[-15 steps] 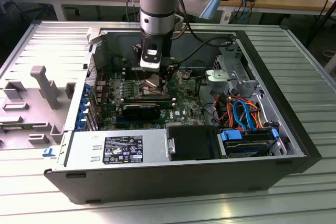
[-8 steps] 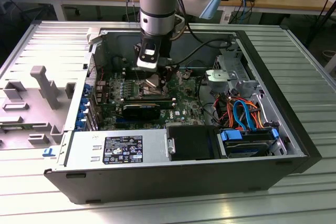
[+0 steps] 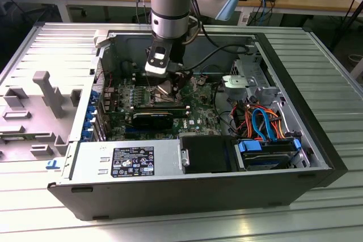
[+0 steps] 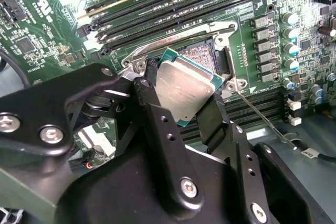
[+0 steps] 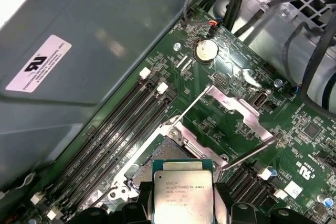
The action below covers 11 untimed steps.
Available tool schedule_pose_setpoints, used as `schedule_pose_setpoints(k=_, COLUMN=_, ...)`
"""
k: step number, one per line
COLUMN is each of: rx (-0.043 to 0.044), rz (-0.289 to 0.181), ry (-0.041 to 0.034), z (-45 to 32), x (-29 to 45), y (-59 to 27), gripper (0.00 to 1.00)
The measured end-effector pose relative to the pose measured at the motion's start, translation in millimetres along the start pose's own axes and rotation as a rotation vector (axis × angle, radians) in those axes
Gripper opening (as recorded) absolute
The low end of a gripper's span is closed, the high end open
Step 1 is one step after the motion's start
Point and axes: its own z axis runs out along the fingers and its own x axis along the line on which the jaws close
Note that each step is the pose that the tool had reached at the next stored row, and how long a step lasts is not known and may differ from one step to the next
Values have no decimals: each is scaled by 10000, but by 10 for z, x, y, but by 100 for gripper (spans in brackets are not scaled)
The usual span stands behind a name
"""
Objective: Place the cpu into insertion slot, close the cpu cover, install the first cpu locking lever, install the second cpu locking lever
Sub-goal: 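Place the cpu into insertion slot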
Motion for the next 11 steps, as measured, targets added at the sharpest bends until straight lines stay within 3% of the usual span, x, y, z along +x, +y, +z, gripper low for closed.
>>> schedule_pose_setpoints(k=11, rx=-11, rz=668, ry=-6, z=7, x=0, y=0, gripper=54)
